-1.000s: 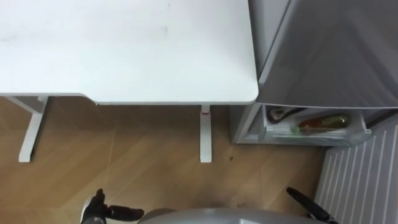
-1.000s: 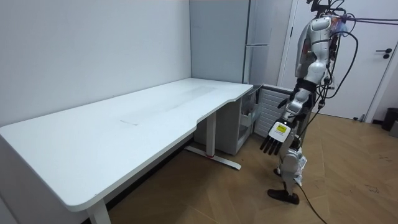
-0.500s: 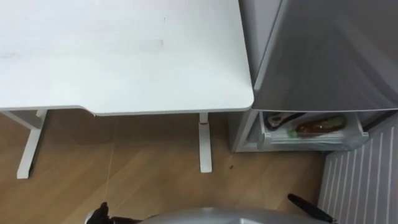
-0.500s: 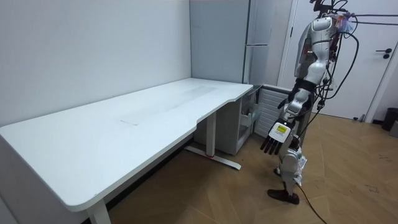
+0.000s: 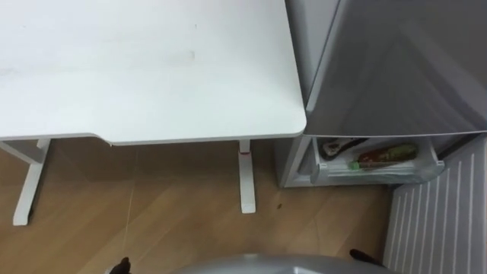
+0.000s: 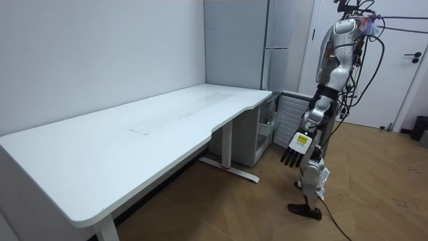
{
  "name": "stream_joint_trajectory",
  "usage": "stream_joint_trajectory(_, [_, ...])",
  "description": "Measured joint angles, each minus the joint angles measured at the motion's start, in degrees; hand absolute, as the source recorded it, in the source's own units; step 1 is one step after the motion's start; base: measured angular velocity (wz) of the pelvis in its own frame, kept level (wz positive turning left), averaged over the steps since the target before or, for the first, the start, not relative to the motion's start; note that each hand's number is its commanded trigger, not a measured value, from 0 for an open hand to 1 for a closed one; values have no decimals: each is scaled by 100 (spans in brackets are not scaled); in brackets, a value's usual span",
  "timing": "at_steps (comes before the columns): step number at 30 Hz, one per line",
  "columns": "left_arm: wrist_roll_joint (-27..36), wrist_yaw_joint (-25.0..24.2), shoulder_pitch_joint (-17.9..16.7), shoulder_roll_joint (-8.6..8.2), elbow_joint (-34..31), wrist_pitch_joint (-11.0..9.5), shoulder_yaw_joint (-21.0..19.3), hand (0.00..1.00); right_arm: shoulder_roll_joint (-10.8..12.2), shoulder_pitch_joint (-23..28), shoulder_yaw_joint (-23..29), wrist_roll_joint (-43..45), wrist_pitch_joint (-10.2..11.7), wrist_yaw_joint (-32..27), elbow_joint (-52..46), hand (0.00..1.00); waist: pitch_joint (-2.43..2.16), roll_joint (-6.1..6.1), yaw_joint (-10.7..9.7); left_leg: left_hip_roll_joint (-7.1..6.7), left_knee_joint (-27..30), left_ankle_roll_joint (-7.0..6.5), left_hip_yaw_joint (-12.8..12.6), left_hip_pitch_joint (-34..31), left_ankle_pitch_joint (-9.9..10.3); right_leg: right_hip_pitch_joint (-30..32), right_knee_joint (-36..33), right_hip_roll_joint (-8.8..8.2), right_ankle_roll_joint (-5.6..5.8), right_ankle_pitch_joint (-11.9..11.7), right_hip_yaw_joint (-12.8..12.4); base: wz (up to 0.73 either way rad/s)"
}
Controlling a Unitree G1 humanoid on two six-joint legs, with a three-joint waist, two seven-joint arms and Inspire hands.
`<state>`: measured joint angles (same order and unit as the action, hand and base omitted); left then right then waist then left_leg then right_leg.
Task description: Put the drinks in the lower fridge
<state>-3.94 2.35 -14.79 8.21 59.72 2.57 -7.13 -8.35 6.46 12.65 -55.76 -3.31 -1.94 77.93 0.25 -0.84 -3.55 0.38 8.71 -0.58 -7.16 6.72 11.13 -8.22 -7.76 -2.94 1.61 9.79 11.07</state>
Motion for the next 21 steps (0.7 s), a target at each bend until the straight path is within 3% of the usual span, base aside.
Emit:
stream_joint_trajectory(8, [-27,-23,-50,-4,4,-1,-110,0,115,119,678,-1443,-45,5,20,0,2,8,-104,4,5,-4,-14,89,52,-77,-2,0,2,40,-27,0])
stream_joint_trajectory(14, [-40,-27,-97,-5,-14,114,-160,0,114,120,792,-1772,-42,3,-41,0,-32,7,-106,3,51,-4,-9,85,52,-76,-2,-1,1,40,-16,0])
stream_joint_trajectory(21, [-73,-29,3,19,19,119,-160,0,68,-107,866,-2070,-21,-42,-375,0,-35,66,-98,22,230,-8,-23,-83,113,55,-113,-9,-10,58,15,1])
